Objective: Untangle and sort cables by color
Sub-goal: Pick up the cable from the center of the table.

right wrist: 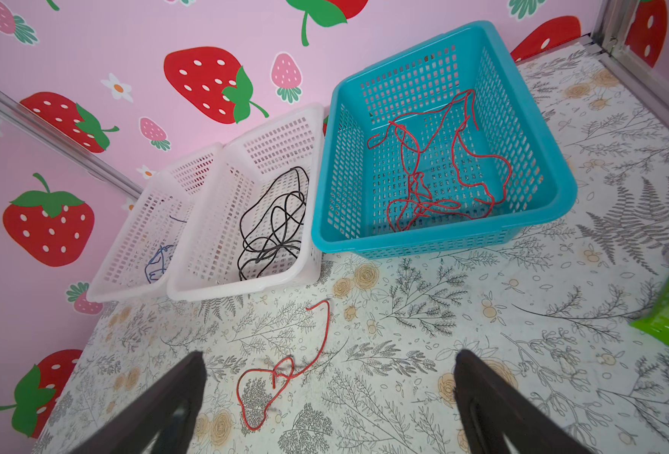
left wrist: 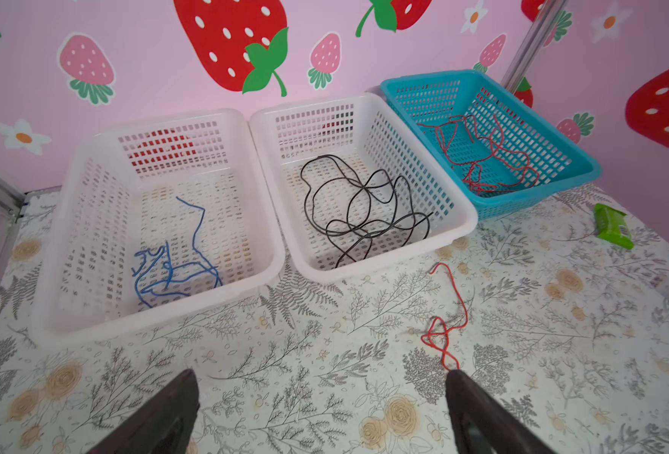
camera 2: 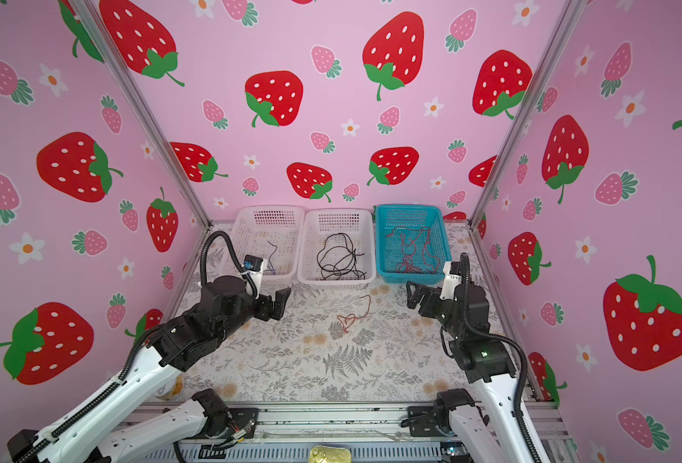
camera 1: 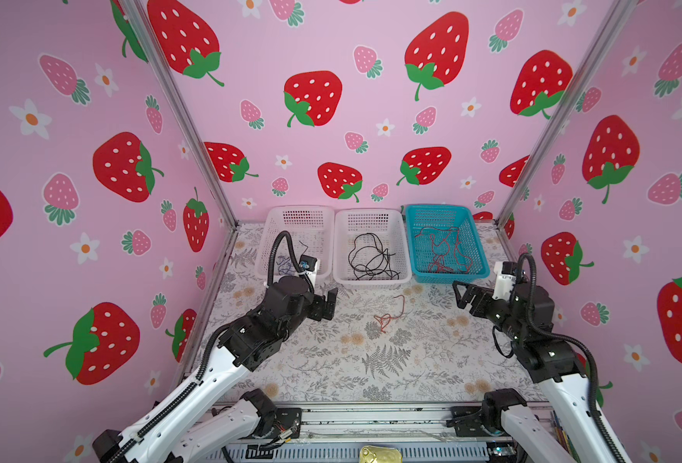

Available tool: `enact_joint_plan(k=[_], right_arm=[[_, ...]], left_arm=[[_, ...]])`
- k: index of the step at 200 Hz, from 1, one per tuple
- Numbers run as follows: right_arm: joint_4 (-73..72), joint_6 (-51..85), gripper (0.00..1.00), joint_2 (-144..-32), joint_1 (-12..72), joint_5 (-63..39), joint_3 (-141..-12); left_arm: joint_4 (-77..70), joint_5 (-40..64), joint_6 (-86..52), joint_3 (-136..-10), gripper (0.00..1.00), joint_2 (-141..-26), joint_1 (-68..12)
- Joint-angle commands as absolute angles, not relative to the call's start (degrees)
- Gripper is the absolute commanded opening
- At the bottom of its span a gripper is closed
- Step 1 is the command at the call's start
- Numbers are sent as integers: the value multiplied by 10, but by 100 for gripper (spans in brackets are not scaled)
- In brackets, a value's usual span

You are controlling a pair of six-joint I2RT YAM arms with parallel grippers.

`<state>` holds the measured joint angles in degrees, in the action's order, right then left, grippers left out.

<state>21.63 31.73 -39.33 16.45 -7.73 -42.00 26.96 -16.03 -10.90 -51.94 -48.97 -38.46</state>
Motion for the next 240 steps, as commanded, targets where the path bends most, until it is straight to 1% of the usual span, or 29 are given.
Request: enact_joint_plan(k=[1,43,56,78,86,100,119,143,153,173,185,200,213,240], right_arm=[[192,335,100,-416,201,-50,-407],[159,360,94,-497,344,67,-411],[143,367,92,-518,379,82,-406],[102,370,91,-579,446,105,-387],[89,368,89,-602,471,115,-388],[82,362,87,-645,510,131,-401],[77,351,86,-698,551,152,-424],[46,340,87,-742,573,146,-423],[32,340,86,-759,576,137,-419],[19,331,75,-797,583,126,-428],[17,324,74,-816,588,126,-436],[8,318,67,-830,591,127,-439],[4,315,65,-843,591,128,-442],[4,303,54,-874,591,126,-453]], left_arm=[[268,-179,-122,-482,99,-463,-380],[259,-202,-111,-450,99,-441,-379],[254,-206,-117,-439,99,-433,-379],[250,-201,-121,-429,99,-423,-379],[251,-207,-121,-429,99,-421,-379],[247,-221,-118,-426,99,-418,-379],[250,-230,-117,-427,99,-417,-379],[248,-229,-116,-423,99,-411,-379],[246,-224,-114,-420,99,-409,-380],[243,-222,-113,-420,99,-410,-380],[244,-223,-113,-422,99,-413,-380],[244,-219,-112,-422,99,-414,-380],[243,-217,-112,-421,99,-415,-380],[243,-217,-112,-421,99,-414,-380]])
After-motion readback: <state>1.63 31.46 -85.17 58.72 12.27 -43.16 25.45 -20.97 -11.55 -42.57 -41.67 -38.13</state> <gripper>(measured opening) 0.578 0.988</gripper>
